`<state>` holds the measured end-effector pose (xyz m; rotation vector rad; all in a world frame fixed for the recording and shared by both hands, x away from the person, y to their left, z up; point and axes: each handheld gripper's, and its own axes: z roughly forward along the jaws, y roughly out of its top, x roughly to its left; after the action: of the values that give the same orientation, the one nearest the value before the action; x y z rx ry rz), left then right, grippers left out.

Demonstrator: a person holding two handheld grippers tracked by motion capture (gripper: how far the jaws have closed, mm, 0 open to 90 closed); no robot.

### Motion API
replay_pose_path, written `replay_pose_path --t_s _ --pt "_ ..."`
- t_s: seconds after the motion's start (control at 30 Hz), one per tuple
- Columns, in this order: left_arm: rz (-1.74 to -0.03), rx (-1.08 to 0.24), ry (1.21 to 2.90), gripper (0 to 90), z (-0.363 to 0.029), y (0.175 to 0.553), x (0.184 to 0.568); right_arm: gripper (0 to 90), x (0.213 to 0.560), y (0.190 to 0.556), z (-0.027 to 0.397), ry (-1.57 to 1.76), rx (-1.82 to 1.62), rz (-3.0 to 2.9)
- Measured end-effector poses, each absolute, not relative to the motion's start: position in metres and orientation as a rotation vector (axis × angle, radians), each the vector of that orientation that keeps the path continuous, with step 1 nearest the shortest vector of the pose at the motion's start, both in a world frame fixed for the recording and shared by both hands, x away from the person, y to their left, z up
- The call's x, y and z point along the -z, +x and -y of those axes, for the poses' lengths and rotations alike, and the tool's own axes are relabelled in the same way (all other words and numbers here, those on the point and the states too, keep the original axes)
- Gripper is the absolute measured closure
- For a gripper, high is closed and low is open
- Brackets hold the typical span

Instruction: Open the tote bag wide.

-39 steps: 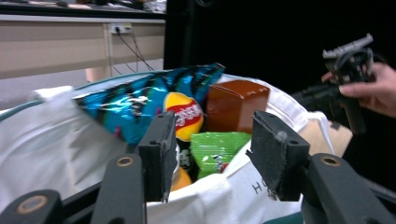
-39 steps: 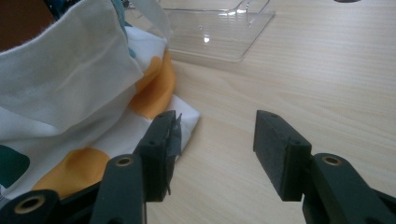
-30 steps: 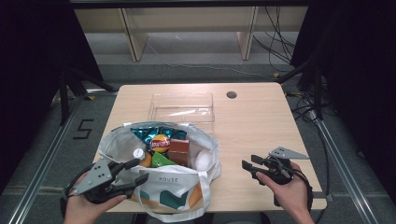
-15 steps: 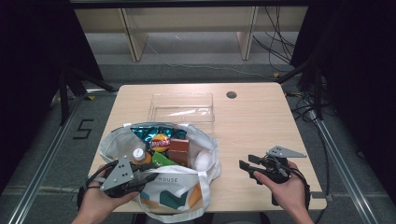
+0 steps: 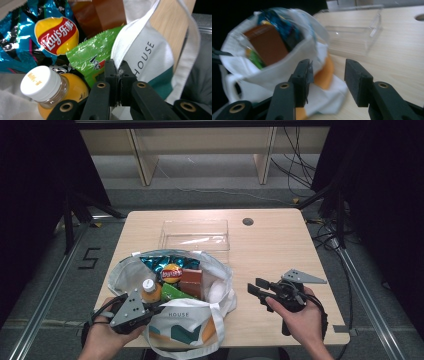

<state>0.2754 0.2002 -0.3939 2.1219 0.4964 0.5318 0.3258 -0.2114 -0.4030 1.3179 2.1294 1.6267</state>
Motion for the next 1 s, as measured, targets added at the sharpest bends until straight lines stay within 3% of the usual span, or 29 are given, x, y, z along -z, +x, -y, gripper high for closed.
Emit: replay_pose_path --t_s 0.37,0.5,0.57,0.67,0.7,0.87,1.0 --pt "-0.48 -0.464 2.114 87.4 -0.199 0.268 0.393 52.0 0.387 0.334 0.162 1.418 -1.715 -2.186" --pt "-0.477 -0.447 2.115 87.5 -0.197 0.268 0.394 52.4 0.391 0.341 0.156 1.451 -1.518 -2.222" --pt "-0.488 -0.432 2.117 87.5 -0.197 0.266 0.394 59.6 0.396 0.338 0.153 1.49 -1.466 -2.271" --pt "-0.479 -0.404 2.119 87.5 -0.197 0.263 0.396 84.2 0.4 0.332 0.148 1.483 -1.379 -2.388" --pt "-0.449 -0.399 2.125 87.5 -0.197 0.263 0.396 87.7 0.399 0.331 0.148 1.445 -1.374 -2.42" --pt "-0.449 -0.343 2.123 87.5 -0.201 0.26 0.402 89.2 0.385 0.326 0.151 1.368 -1.353 -2.431" --pt "-0.477 -0.293 2.16 87.5 -0.198 0.262 0.418 89.3 0.399 0.326 0.148 1.355 -1.234 -2.535"
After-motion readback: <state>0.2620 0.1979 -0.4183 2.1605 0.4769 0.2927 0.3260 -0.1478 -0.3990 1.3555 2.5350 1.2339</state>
